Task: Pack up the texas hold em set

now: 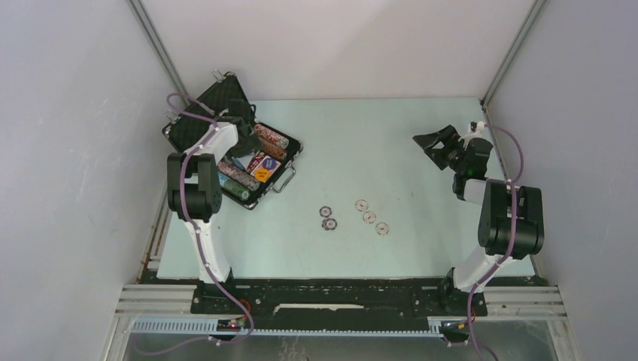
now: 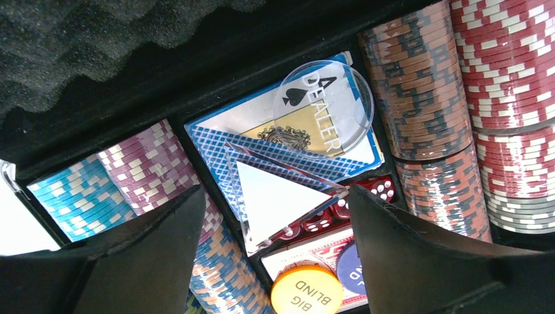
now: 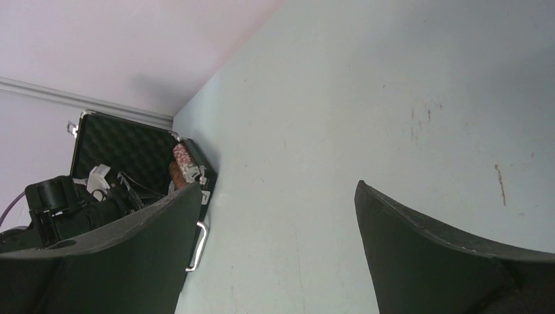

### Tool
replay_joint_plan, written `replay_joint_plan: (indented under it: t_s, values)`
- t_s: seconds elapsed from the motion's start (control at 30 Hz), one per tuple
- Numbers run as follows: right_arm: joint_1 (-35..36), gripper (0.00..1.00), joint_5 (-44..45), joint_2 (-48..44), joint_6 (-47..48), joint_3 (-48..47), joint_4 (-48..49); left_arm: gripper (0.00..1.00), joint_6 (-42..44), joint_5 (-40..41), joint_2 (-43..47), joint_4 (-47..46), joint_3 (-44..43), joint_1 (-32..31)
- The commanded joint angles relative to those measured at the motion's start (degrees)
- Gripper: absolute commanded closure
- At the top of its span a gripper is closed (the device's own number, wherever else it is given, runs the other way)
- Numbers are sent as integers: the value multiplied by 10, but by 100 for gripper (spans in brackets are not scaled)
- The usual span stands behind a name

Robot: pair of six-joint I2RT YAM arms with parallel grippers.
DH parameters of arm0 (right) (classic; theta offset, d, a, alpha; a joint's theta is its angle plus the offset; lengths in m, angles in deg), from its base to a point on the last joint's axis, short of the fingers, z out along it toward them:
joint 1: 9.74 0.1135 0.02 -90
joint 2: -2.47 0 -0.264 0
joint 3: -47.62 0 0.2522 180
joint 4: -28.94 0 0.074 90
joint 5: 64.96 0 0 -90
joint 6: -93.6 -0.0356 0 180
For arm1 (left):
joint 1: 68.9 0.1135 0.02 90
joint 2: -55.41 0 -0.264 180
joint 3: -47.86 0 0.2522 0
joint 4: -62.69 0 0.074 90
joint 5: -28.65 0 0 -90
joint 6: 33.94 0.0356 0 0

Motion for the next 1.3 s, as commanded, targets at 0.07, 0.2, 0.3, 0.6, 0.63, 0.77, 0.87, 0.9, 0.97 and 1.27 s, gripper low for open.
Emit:
replay_joint_plan:
  t_s: [0.07,0.2,0.3,0.6,0.63,0.77,0.87,0.9,0.97,1.27]
  values:
    - [3,4,-5,3,4,-23,20,13,38,16,37,-11,5,-11]
    - [4,4,-7,6,1,-23,23,15,32,19,46,-22,25,-19]
    - [4,4,-7,7,0,-24,24,17,25,6,29,-16,14,-18]
    - [3,4,-7,8,-1,-23,23,21,3,14,-6,-2,-18,-16]
    - [3,3,-7,8,-1,-23,23,21,2,18,-9,-1,-19,-16]
    - [3,4,-7,9,-2,-23,24,25,4,25,-16,1,-21,-15]
    - [3,4,-7,8,-2,-23,24,26,5,31,-11,1,-20,-11]
    - [3,4,-7,8,-1,-24,24,27,7,29,-9,-1,-20,-10]
    - [3,4,-7,8,-1,-23,24,28,12,26,-7,-1,-22,-7]
    - [3,4,-8,8,-2,-23,24,35,43,15,-7,-3,-28,-4]
